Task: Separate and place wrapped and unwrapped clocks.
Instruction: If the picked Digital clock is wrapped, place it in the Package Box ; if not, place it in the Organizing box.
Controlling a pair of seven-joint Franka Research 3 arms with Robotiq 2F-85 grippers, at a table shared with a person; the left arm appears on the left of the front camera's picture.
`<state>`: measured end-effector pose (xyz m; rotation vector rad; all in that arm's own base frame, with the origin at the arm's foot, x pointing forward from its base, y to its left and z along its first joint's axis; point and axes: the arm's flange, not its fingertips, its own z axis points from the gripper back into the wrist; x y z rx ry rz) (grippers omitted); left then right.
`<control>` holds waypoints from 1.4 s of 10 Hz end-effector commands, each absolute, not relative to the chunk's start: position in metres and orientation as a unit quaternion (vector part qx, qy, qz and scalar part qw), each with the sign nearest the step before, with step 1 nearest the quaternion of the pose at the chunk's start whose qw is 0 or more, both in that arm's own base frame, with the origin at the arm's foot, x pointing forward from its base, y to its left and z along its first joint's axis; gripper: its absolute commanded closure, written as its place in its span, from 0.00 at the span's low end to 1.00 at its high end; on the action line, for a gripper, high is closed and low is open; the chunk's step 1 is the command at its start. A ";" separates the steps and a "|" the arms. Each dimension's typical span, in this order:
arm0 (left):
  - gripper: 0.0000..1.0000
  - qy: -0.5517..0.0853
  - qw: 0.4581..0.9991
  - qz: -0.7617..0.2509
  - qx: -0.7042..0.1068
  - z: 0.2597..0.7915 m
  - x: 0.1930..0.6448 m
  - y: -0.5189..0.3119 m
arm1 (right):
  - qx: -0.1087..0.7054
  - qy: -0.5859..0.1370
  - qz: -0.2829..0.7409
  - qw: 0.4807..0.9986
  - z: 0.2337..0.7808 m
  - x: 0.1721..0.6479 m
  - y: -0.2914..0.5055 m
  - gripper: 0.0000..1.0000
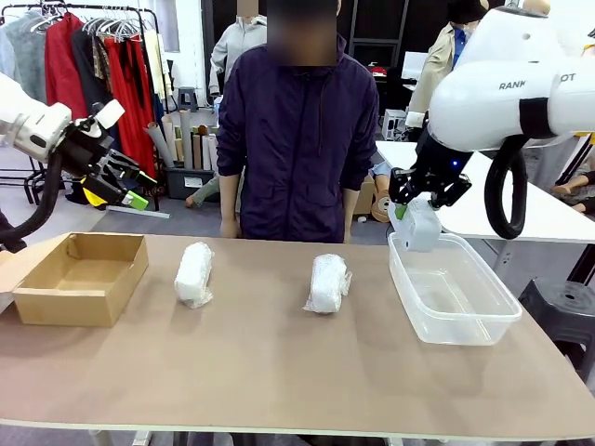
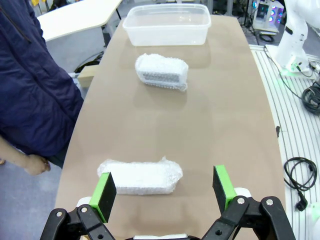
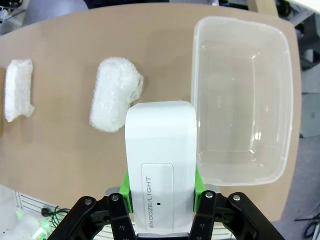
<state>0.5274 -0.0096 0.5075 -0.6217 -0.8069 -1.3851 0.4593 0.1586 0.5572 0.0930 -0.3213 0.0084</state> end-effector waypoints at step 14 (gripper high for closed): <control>0.00 -0.358 0.652 -0.609 -0.276 0.509 0.526 -0.010 | 0.083 -0.135 0.024 0.987 0.486 0.505 0.064 1.00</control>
